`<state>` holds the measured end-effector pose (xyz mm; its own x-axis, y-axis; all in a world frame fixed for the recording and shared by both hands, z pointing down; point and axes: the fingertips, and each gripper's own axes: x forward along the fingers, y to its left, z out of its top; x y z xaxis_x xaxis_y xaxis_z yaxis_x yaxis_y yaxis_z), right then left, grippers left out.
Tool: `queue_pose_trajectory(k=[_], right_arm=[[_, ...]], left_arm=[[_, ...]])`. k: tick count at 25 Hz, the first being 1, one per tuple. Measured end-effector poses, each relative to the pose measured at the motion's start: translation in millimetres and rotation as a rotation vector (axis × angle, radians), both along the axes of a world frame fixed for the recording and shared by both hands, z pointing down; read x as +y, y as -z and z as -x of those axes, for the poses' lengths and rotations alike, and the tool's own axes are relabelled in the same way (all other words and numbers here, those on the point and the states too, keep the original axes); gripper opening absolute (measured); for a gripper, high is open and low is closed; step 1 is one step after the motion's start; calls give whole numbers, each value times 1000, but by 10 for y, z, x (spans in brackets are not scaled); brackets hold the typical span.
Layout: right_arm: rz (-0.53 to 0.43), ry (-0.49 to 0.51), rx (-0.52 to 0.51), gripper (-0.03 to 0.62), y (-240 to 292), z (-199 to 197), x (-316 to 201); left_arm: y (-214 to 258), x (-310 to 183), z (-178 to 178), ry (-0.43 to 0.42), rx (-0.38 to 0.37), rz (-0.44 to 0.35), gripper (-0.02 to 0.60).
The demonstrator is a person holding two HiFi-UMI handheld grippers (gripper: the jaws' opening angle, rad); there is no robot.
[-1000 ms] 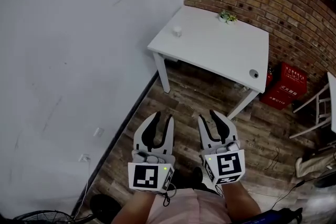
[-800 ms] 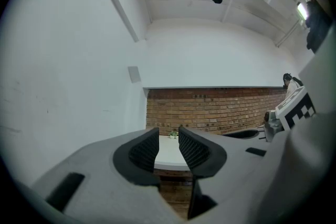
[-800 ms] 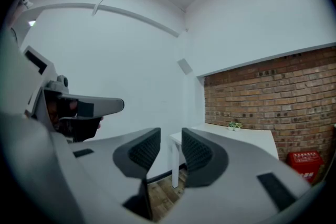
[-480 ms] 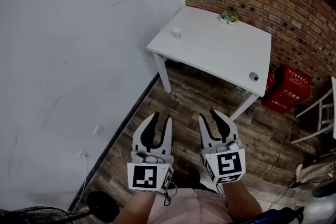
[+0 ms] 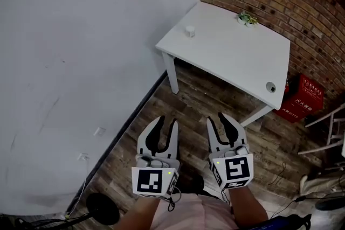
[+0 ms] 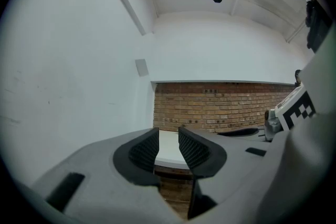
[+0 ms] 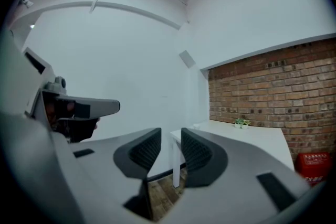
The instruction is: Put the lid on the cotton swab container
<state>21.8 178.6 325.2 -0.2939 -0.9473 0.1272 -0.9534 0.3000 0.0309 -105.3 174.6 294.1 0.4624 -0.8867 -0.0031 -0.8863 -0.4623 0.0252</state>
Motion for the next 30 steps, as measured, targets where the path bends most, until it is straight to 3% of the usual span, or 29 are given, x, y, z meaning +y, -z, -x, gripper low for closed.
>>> queue_pose_trajectory(k=[9,16,23,30], right_arm=[[22,-76,-2,117,-142,259,-1099],[-7,-147,7,110,55,319,-1720],[-59,-190,22,104,265,407,-2090],[-56,-224,24,101,235,412,-2205]], left_arm=[[-155,-1220,297,-61,21,30,124],[47,-1921,379,-120,41,-6,124],[223,-2339,432,-174,52,-48,123],[136,-2508,419,-211,57,-25,121]])
